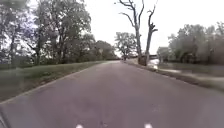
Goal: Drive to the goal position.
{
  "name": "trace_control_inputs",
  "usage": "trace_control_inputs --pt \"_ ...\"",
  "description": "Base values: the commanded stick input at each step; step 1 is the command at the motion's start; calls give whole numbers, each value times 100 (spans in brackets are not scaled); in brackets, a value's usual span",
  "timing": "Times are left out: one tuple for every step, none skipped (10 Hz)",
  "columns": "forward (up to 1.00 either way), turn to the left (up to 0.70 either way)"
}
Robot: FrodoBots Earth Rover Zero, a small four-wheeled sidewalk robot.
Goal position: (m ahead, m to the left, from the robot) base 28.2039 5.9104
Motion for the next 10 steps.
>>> trace_control_inputs --pt "100 0" --pt "100 0" --pt "100 0" --pt "100 0" --pt "100 0" --pt "100 0" --pt "100 0" --pt "100 0" --pt "100 0" --pt "100 0"
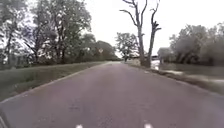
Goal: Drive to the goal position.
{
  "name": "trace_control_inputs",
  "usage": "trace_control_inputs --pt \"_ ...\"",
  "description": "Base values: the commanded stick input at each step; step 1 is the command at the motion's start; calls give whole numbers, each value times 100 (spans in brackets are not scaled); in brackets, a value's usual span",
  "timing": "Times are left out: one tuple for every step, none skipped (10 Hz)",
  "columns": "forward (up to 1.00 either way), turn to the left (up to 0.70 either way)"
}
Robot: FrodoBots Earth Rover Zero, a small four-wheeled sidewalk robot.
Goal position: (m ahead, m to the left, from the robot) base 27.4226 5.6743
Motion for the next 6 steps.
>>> trace_control_inputs --pt "100 0" --pt "100 0" --pt "100 0" --pt "100 0" --pt "100 0" --pt "100 0"
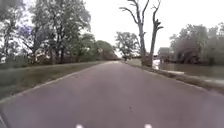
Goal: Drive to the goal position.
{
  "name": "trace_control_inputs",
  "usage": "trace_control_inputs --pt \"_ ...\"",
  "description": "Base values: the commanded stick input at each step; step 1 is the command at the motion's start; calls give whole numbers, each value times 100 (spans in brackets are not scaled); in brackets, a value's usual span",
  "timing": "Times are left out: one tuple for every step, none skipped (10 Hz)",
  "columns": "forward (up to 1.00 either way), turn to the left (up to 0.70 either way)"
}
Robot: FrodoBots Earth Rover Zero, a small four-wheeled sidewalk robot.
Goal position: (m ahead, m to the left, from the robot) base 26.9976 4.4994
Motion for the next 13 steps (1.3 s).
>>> trace_control_inputs --pt "100 0" --pt "100 0" --pt "100 0" --pt "100 0" --pt "100 0" --pt "100 0" --pt "100 0" --pt "100 0" --pt "100 0" --pt "100 0" --pt "100 0" --pt "100 0" --pt "100 0"
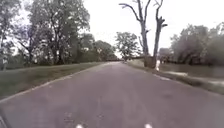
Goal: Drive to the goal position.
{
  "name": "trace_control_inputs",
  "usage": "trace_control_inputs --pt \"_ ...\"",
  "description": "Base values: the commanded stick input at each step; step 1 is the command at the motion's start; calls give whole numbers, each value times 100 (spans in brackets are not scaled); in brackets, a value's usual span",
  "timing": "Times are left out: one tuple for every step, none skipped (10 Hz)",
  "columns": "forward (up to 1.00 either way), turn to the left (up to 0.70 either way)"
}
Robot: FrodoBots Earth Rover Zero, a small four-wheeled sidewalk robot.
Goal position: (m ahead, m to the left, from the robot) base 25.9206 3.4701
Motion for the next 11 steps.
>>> trace_control_inputs --pt "100 0" --pt "100 0" --pt "100 0" --pt "100 0" --pt "100 0" --pt "100 0" --pt "100 0" --pt "100 0" --pt "100 0" --pt "100 0" --pt "100 0"
